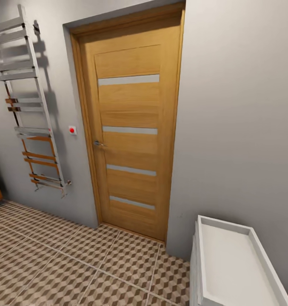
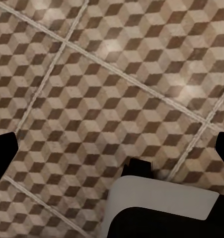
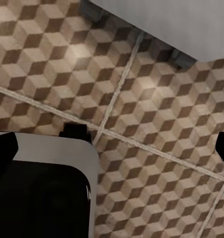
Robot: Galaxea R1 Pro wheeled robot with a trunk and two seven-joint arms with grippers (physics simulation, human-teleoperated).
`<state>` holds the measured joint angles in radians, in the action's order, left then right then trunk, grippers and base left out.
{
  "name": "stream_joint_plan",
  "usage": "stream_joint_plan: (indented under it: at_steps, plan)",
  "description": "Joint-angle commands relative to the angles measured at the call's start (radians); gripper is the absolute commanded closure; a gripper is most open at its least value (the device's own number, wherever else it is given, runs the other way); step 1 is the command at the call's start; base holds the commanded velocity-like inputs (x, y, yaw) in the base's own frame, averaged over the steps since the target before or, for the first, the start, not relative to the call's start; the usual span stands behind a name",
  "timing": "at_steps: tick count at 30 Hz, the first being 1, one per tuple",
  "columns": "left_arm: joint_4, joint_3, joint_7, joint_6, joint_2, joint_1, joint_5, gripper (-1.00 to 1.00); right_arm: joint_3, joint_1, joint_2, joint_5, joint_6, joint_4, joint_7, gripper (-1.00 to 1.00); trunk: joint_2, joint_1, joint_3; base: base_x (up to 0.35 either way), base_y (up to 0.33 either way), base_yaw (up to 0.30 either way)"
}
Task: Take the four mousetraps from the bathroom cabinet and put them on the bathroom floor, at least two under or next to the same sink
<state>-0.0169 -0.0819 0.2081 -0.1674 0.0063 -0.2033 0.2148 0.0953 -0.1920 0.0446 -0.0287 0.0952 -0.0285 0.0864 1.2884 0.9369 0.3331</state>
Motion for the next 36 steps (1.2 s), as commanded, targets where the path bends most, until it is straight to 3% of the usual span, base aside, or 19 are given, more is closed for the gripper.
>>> stream_joint_plan:
  at_steps: [1,36]
  plan:
    - [0.001,-0.009,0.002,-0.003,0.000,-0.001,0.009,-1.00,0.007,-0.001,0.000,-0.003,0.005,-0.003,0.004,-1.00,0.001,0.000,0.001,0.000,0.000,0.300]
    - [0.001,-0.008,0.002,-0.003,0.000,-0.001,0.009,-1.00,0.007,-0.001,-0.002,-0.003,0.005,-0.003,0.004,-1.00,0.001,0.000,0.001,0.000,0.000,0.300]
